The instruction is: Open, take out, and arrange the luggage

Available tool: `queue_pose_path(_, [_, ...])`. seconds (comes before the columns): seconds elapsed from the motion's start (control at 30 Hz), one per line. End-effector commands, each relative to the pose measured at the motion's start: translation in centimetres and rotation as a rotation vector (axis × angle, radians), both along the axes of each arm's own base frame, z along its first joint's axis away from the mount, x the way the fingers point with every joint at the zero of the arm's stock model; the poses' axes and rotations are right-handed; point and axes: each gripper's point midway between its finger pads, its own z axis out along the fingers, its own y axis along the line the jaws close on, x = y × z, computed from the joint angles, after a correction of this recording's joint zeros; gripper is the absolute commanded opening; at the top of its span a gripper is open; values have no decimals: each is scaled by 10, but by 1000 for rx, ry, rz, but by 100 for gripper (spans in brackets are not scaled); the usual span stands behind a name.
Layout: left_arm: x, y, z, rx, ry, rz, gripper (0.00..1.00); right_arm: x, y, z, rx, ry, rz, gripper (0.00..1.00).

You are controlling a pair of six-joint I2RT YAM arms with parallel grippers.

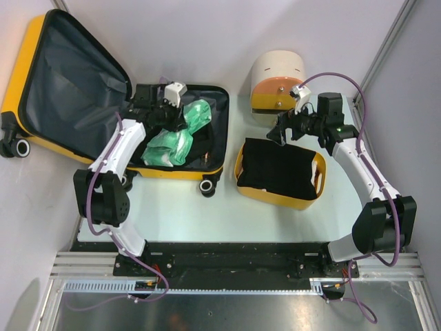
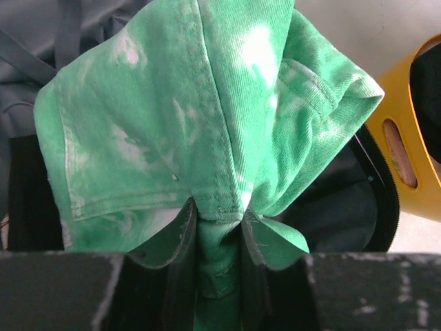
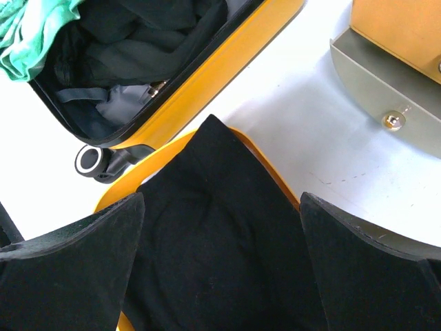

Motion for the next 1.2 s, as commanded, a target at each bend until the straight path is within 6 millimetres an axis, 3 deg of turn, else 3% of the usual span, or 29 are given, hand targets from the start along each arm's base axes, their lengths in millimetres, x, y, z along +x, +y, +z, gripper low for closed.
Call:
queue_pose_path(0.0, [6, -16, 14, -64, -53, -66, 32, 2, -1, 20, 18, -56, 1, 100])
queue_pose_path(0.17, [3, -18, 3, -69, -24, -74, 37, 2, -2, 21, 17, -59, 0, 100])
queue_pose_path(0.23, [3, -18, 1, -72, -17, -73, 32, 2, -2, 19, 16, -56, 0, 100])
queue_pose_path(0.3, [3, -18, -1, -70, -11, -72, 19, 3, -3, 21, 15, -60, -3, 100])
queue_pose_path(0.37, [3, -18, 2, -76, -16, -74, 15, 4, -3, 20, 16, -60, -1, 100])
queue_pose_path(0.43, [2, -19, 7, -91, -18, -81, 21, 4, -3, 19, 18, -57, 0, 100])
queue_pose_path(0.47, [2, -20, 10, -99, -22, -84, 34, 3, -2, 20, 18, -58, 1, 100])
queue_pose_path(0.57, [2, -18, 12, -102, -22, -76, 41, 3, -2, 20, 20, -56, 2, 100])
queue_pose_path(0.63, [3, -16, 11, -107, -17, -72, 36, 3, -2, 19, 20, -55, 6, 100])
queue_pose_path(0.67, [3, -15, 8, -106, -10, -72, 23, 4, -2, 20, 21, -57, 4, 100])
queue_pose_path(0.73, [5, -13, 7, -101, -10, -65, 5, 4, -1, 20, 22, -60, 7, 100])
queue_pose_path(0.77, [6, -13, 7, -103, -7, -61, 0, 3, -2, 20, 20, -57, 6, 100])
queue_pose_path(0.87, [4, -15, 11, -108, -14, -71, 0, 2, -1, 19, 19, -57, 10, 100])
queue_pose_path(0.9, [3, -17, 12, -101, -21, -80, 2, 1, -1, 19, 18, -55, 12, 100])
queue_pose_path(0.93, [4, -14, 7, -47, -38, -75, 12, 1, -1, 19, 18, -53, 13, 100])
queue_pose_path(1.0, [-4, -26, 1, 29, -57, -102, 20, 0, -1, 17, 20, -47, 17, 100])
queue_pose_path(1.1, [-14, -35, -23, 112, -38, -118, 32, 2, 0, 18, 25, -50, 19, 100])
queue_pose_path(1.17, [-20, -37, -39, 142, -4, -128, 46, 2, 1, 18, 28, -51, 19, 100])
